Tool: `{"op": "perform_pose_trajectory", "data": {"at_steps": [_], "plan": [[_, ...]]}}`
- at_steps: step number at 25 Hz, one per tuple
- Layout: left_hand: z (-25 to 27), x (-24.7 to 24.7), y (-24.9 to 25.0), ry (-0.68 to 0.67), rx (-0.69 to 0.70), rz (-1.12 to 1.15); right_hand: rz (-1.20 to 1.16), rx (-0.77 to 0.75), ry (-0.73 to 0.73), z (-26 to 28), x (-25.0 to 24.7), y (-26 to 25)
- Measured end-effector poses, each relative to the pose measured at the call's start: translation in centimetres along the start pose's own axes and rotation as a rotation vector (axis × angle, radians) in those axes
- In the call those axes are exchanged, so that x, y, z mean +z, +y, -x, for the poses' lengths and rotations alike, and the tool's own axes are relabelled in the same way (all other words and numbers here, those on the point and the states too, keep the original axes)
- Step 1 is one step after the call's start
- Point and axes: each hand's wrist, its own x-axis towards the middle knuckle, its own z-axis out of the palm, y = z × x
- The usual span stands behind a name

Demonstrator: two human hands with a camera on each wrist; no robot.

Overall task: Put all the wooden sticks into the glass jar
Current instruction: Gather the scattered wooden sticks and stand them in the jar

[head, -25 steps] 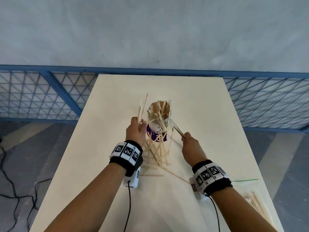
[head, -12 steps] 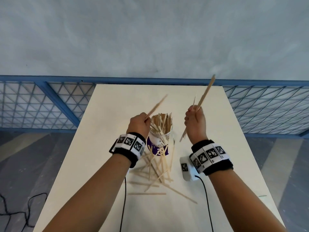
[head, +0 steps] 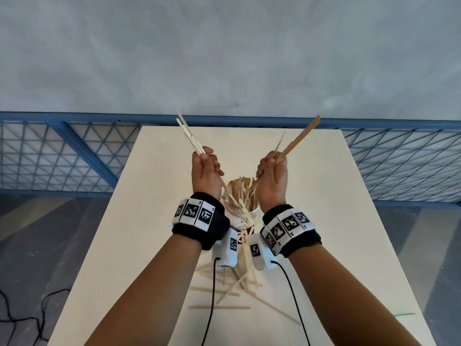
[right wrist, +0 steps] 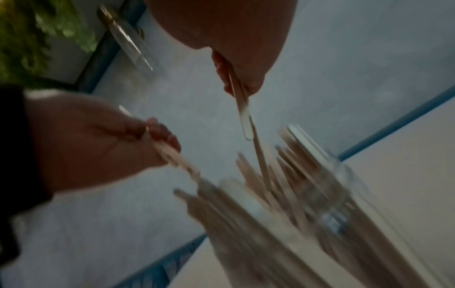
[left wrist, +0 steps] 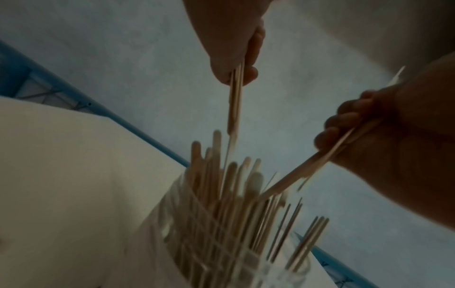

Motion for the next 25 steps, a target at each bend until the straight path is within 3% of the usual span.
{"op": "perform_pose_trajectory", "data": {"at_steps": [5, 8, 11, 17, 25], "plan": [[0.7, 0.1, -2.6, -0.097, -0.128, -0.155, 0.516, 0.0, -0.259, 1.2, 0.0, 3.4], [1.3, -0.3, -3.4, -0.209, -0.204, -0.229, 0.629, 0.041, -0.335, 0.9, 0.6, 3.5], [0.8, 0.1, -2.3, -0.246, -0.171, -0.149, 0.662, 0.027, -0.356, 0.5, 0.9, 3.4], [-0.4, 1.3, -1.8, -0.283, 0.026, -0.175, 0.776, -0.09, -0.463, 0.3, 0.9, 4.0], [0.0, 0.0, -4.3, -0.246, 0.053, -0.353, 0.873, 0.003, -0.487, 0.7, 0.1, 3.1]]}}
